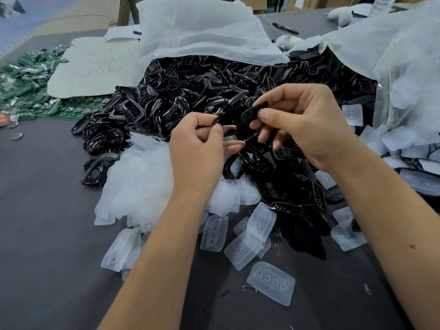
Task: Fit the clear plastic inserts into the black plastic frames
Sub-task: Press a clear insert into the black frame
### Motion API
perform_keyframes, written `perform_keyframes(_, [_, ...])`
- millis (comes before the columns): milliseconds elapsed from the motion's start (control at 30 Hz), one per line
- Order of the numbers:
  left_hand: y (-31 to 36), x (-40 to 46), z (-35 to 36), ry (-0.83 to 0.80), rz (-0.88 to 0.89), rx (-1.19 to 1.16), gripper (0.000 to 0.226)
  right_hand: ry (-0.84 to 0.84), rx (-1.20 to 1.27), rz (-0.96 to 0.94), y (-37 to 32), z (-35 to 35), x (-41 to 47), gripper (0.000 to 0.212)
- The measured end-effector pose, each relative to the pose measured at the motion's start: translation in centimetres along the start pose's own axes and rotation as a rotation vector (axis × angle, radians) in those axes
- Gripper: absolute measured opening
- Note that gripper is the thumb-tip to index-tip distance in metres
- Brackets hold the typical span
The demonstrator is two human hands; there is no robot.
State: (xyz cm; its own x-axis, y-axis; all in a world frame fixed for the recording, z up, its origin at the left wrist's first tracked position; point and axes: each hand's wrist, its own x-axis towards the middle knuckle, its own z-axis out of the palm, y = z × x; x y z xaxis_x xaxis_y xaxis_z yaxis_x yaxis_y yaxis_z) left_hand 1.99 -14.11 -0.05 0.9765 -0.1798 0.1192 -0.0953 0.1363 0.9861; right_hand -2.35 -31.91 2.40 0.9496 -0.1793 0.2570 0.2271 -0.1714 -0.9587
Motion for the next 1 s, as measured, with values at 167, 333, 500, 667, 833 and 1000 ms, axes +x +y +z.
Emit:
perform_keyframes(167, [0.1, -0.1, 0.0, -0.004, -0.012, -0.014, 0.007, -0.010, -0.018, -0.018, -0.5, 0.1, 0.1, 0.017])
perform_keyframes(333, [0.2, -0.1, 0.1, -0.010, -0.016, -0.017, 0.009, -0.009, -0.063, -0.014, -0.6, 0.3, 0.0, 0.009])
perform_keyframes(500, [0.2, -0.1, 0.0, -0.020, -0.013, -0.008, 0.007, 0.052, -0.106, 0.021, -0.2, 0.7, 0.1, 0.012])
perform_keyframes(667, [0.2, -0.1, 0.0, -0.025, -0.036, -0.026, 0.008, 0.083, -0.196, 0.074, 0.2, 1.2, 0.2, 0.014])
perform_keyframes(833, [0.3, 0.0, -0.2, -0.039, -0.060, -0.031, 0.016, 0.088, -0.277, 0.048, 0.4, 1.7, 0.3, 0.021])
perform_keyframes(1000, [0.3, 0.0, -0.2, -0.045, -0.050, -0.007, 0.025, 0.050, -0.385, 0.044, 0.4, 1.9, 0.3, 0.023])
